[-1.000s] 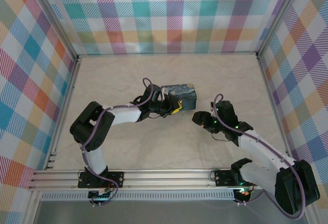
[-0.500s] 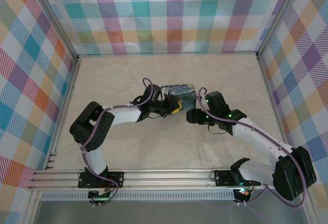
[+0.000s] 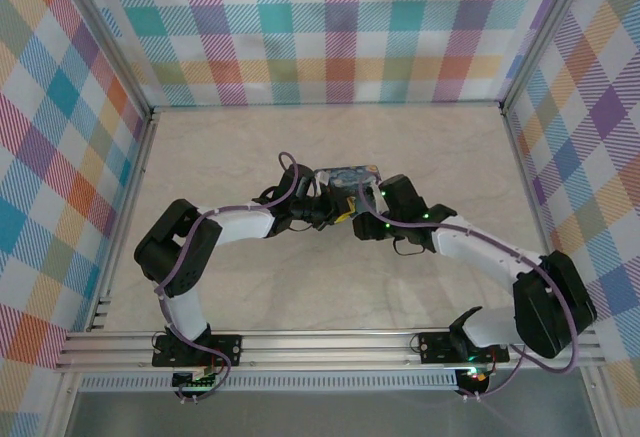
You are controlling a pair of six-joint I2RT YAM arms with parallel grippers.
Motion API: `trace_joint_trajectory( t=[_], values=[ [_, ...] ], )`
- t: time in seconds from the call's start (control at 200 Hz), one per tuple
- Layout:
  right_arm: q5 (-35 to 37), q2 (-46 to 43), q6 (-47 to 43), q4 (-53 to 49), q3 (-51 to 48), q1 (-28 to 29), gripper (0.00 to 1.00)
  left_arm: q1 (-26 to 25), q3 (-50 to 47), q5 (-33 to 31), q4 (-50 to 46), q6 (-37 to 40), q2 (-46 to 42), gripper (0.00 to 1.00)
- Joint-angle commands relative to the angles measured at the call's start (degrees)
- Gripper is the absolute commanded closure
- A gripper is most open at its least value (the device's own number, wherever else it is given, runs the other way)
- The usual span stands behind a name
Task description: Unlock a padlock with a key
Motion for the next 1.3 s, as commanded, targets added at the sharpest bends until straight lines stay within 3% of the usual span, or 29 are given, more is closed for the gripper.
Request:
trace_joint_trajectory(
  t=[0.0,0.31,0.69,0.745,0.855,1.085,1.3],
  values=[
    [0.4,2.0,-3.5,3.2,3.1,0.5,0.50,-0.3,1.3,1.6,0.8,0.7,-1.9,1.00],
    [0.7,5.5,-5.8,3.3,5.7,0.6,0.56,-0.3,2.1,2.0,0.5,0.6,-2.0,0.99],
    [0.6,7.8,-7.7,3.2,6.5,1.3,0.55,-0.3,2.2,2.0,0.3,0.7,-2.3,1.00],
    [0.8,7.8,-7.8,3.3,6.5,1.3,0.61,-0.3,2.2,2.0,0.3,0.7,-2.3,0.99],
    [1.0,8.1,-7.9,3.2,6.7,1.4,0.64,-0.3,2.2,2.0,0.3,0.7,-2.4,0.99],
    [0.3,8.8,-8.7,2.9,6.7,1.5,0.99,-0.3,1.8,1.7,0.3,0.7,-2.5,1.00],
    [-0.9,8.4,-8.0,4.5,5.0,1.8,1.00,-0.3,1.4,1.2,-0.5,1.3,-2.6,0.96]
  ],
)
